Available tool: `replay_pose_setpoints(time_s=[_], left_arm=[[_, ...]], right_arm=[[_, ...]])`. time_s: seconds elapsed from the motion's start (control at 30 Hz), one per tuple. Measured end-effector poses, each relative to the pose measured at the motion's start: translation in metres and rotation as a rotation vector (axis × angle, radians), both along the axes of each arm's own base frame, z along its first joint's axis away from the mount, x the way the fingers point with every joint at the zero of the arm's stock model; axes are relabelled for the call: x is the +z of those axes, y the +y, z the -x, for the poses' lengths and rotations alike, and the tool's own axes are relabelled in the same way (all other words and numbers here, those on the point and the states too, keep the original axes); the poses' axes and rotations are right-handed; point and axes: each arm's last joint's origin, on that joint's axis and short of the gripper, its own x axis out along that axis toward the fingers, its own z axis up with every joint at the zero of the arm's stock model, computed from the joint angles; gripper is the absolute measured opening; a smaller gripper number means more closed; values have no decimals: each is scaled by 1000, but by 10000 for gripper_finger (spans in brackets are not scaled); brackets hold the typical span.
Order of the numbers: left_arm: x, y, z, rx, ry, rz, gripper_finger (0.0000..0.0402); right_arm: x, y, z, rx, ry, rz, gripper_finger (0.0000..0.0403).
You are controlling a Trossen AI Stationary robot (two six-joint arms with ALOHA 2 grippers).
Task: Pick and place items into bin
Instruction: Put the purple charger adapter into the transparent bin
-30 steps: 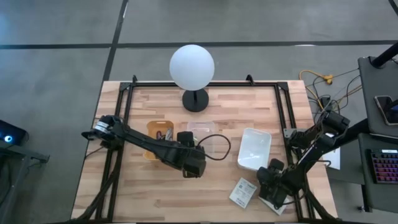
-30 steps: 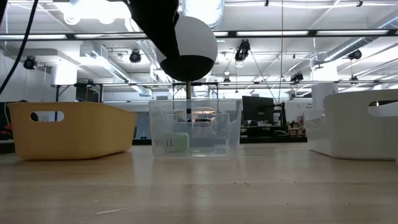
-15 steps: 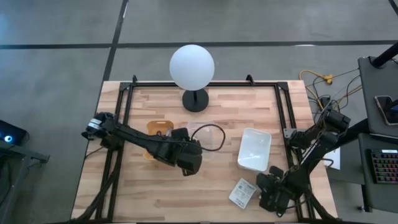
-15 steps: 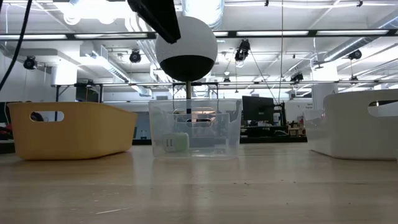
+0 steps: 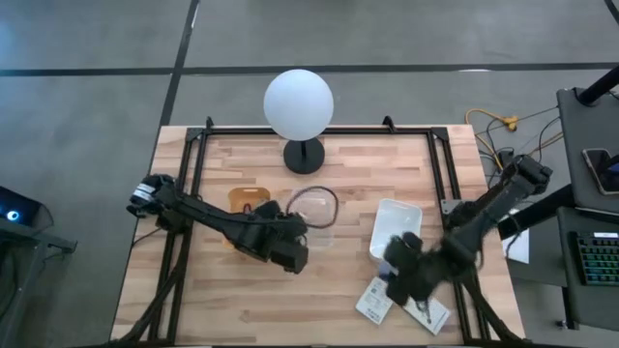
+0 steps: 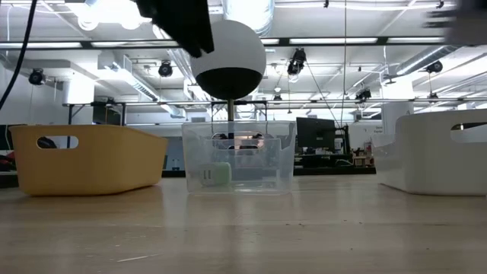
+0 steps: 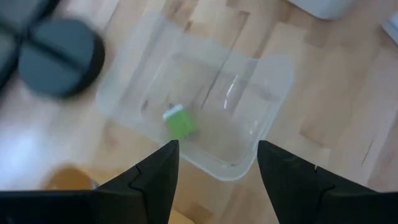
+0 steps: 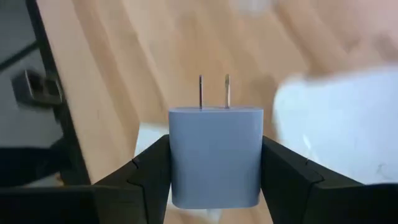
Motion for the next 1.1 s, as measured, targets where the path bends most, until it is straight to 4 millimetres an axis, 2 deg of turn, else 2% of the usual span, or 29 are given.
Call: replay_pose_setpoints(time_s=[0.13, 0.27, 0.37, 0.53, 0.7, 0.83, 0.97, 1.1], left_arm=[[-6, 1, 19, 199, -96, 97, 201], [-11, -4, 42, 302, -229, 174, 201], [-10, -3, 65, 376, -329, 208, 201], [-9, 1, 99, 459, -453, 237, 201], [-17, 6, 112, 470, -469, 246, 201], [-23, 6, 112, 468, -471, 251, 201], [-27, 3, 109, 451, -457, 240, 201], [-29, 3, 108, 415, -433, 208, 201]], right_arm=[[12, -31, -33, 20, -122, -22, 187], [16, -60, -66, 23, -232, -69, 187], [10, -82, -90, 7, -267, -131, 188], [-12, -110, -132, -50, -289, -172, 188], [-33, -124, -162, -38, -219, -123, 195], [-39, -124, -167, -62, -114, 5, 208], [-36, -120, -168, -60, -78, 168, 233], [-20, -119, -176, 24, -133, 232, 263]])
